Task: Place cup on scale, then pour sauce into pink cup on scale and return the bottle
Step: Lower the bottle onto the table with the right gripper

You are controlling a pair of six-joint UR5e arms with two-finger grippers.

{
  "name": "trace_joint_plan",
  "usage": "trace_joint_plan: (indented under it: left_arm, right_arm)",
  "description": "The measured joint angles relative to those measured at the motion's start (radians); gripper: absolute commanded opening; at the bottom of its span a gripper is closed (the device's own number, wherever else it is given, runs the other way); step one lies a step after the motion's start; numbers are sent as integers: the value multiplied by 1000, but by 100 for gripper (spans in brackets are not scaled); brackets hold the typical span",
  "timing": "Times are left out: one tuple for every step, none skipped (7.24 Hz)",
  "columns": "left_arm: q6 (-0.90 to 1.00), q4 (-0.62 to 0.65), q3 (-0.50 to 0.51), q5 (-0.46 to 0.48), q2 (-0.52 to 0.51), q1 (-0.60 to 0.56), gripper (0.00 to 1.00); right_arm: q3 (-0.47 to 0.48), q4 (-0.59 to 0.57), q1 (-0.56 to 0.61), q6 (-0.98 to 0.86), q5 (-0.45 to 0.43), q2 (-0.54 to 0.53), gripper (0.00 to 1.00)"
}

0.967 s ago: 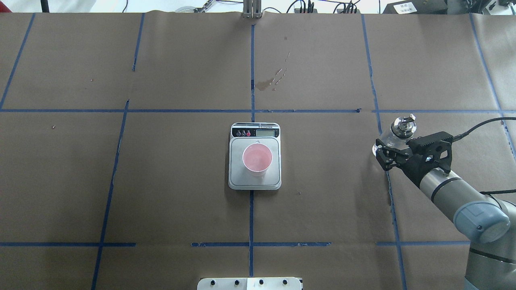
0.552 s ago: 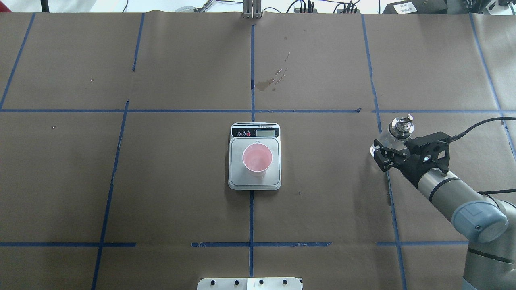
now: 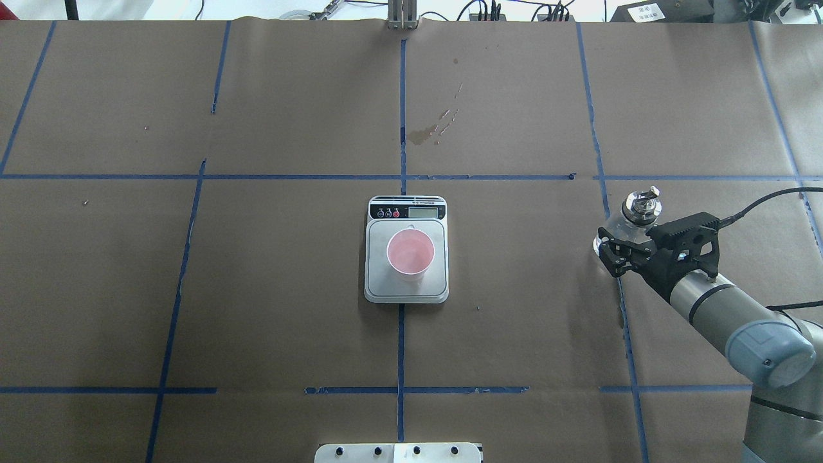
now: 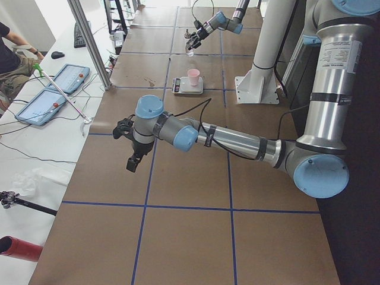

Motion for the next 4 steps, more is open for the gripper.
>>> trace_joint_plan:
  left_arm:
    - [0, 0, 1, 0, 0, 0, 100]
    - [0, 0, 3, 0, -1, 0, 100]
    - [0, 0, 6, 0, -3, 1, 100]
    - [0, 0, 8, 0, -6, 1, 100]
  right_arm:
    - [-1, 0, 0, -1, 0, -1, 88]
    - [-1, 1, 1, -1, 0, -2, 96]
    - [-2, 1, 0, -1, 1, -2, 99]
    - [-1, 0, 0, -1, 1, -2, 100]
